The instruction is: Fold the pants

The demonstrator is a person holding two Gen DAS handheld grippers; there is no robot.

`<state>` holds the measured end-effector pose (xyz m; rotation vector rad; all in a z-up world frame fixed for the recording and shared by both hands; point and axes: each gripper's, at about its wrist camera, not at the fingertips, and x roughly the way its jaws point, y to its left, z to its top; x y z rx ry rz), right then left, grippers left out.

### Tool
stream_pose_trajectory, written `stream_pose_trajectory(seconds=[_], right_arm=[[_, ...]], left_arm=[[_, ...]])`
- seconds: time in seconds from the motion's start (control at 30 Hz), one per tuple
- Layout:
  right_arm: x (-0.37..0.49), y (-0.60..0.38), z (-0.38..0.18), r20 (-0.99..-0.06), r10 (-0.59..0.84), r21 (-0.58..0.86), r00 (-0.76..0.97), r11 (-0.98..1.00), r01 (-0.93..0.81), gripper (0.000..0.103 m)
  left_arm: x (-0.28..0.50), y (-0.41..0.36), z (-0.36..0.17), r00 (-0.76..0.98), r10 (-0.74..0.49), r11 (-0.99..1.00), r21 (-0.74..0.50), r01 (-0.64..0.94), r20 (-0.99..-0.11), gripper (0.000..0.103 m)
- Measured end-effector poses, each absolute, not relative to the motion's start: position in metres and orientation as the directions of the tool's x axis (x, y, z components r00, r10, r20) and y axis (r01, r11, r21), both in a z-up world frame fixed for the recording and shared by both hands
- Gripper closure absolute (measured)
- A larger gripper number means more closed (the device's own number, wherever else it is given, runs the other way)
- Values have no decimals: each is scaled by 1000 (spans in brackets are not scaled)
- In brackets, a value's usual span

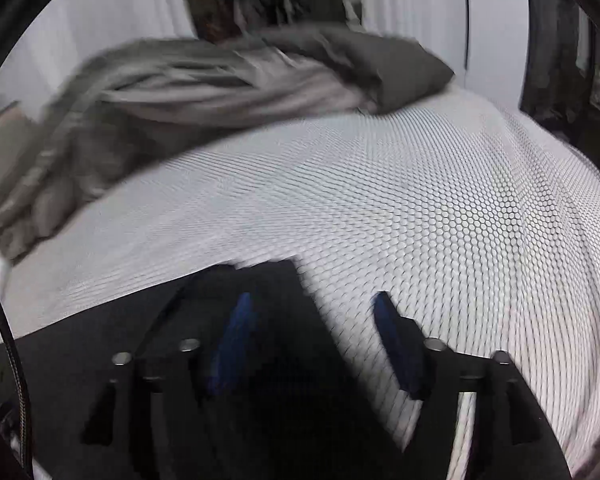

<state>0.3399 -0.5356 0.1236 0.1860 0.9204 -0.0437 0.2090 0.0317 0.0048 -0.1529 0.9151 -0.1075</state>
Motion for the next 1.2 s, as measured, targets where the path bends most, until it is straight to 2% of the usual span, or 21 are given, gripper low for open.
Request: stream_pose_trajectory(seconds=[0.03, 0.07, 0.2, 0.3, 0.43, 0.53, 0.67, 1.03, 1.2], right_arm=[[320, -523, 129, -781, 86, 172, 619, 982, 81, 9], [306, -510, 131, -770, 115, 191, 627, 980, 55, 7], [269, -443, 119, -786, 213, 228, 581, 972, -47, 4], [257, -395, 90, -799, 299, 244, 522, 954, -173, 4], [252, -355, 59, -849, 254, 152, 463, 957, -247, 4], [255, -337, 49, -860, 215, 85, 462, 954, -287, 5], [256, -332, 39, -867, 170, 18, 469, 950, -311, 4], [246, -347, 43, -856, 178, 23, 485, 951, -308, 4], [238, -344, 51, -854, 228, 59, 467, 935, -349, 3]], left_arm=[[205, 27, 6, 607, -164, 984, -176, 40, -778, 1], [201, 21, 8, 606, -174, 983, -175, 58, -776, 1], [185, -7, 10, 599, -208, 978, -157, 137, -773, 1], [173, -30, 7, 590, -210, 974, -112, 199, -780, 1], [166, -46, -9, 566, -189, 970, -63, 234, -803, 1], [168, -52, -27, 526, -152, 966, -13, 258, -837, 1], [165, -52, -35, 527, -150, 961, 2, 275, -836, 1], [174, -62, -10, 552, -222, 959, -78, 272, -804, 1], [182, -81, -24, 518, -189, 951, -24, 309, -834, 1]])
